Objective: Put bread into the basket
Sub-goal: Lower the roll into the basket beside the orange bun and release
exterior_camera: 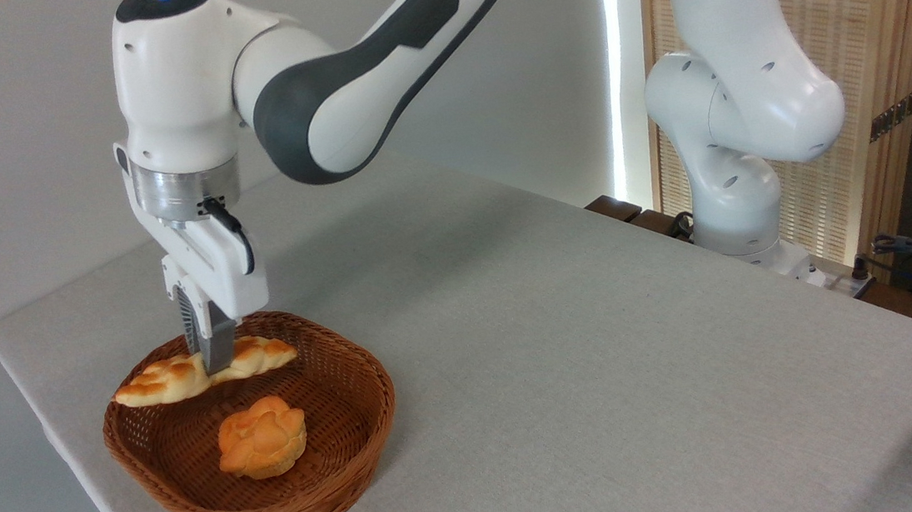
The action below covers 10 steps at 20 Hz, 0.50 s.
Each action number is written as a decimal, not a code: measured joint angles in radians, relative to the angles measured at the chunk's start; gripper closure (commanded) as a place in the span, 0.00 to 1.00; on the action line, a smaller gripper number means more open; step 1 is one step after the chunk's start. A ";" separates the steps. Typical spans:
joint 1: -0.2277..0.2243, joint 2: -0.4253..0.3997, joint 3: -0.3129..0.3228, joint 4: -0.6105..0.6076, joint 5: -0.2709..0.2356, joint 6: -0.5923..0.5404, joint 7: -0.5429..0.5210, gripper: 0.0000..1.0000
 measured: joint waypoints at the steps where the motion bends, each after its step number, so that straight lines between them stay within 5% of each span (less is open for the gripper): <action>1: -0.001 0.005 -0.008 0.001 0.000 0.002 -0.009 0.14; 3: -0.002 0.009 -0.015 0.003 0.000 0.003 -0.015 0.01; 10: -0.002 0.009 -0.015 0.008 0.000 0.003 -0.015 0.00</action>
